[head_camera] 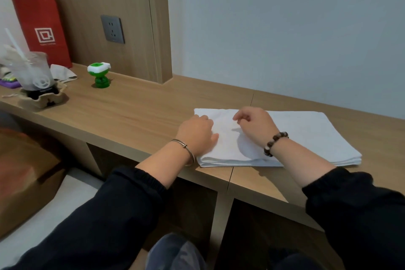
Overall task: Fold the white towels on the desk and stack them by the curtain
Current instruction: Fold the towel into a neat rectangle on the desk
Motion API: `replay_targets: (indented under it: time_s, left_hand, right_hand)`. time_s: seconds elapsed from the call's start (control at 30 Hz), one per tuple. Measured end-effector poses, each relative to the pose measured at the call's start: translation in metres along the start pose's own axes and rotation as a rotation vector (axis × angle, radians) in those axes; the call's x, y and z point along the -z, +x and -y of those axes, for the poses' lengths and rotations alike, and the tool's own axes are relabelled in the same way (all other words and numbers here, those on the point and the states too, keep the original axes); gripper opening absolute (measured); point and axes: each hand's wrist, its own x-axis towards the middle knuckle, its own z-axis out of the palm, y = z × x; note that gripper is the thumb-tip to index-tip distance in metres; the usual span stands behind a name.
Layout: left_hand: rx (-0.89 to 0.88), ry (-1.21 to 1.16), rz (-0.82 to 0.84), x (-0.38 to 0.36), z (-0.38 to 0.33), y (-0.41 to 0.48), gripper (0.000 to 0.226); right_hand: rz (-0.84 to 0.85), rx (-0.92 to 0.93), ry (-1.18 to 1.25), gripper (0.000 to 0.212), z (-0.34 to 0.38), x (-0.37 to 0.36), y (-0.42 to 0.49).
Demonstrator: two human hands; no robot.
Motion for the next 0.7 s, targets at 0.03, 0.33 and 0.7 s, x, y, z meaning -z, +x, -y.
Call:
replay_targets:
  time_s: [0.03, 0.33, 0.7]
  left_hand:
    - [-0.013, 0.055, -0.021, -0.005, -0.003, 0.0, 0.028]
    - [-0.03, 0.235, 0.243, -0.019, 0.004, 0.004, 0.057]
    - [0.002, 0.082, 0.354, -0.016, 0.005, 0.012, 0.056]
  right_hand:
    - [0.04, 0.004, -0.058, 0.027, -0.004, -0.004, 0.006]
    - [0.402, -0.157, -0.651, 0.056, -0.069, -0.001, 0.016]
    - [0.418, 0.015, -0.658, 0.057, -0.064, -0.007, 0.004]
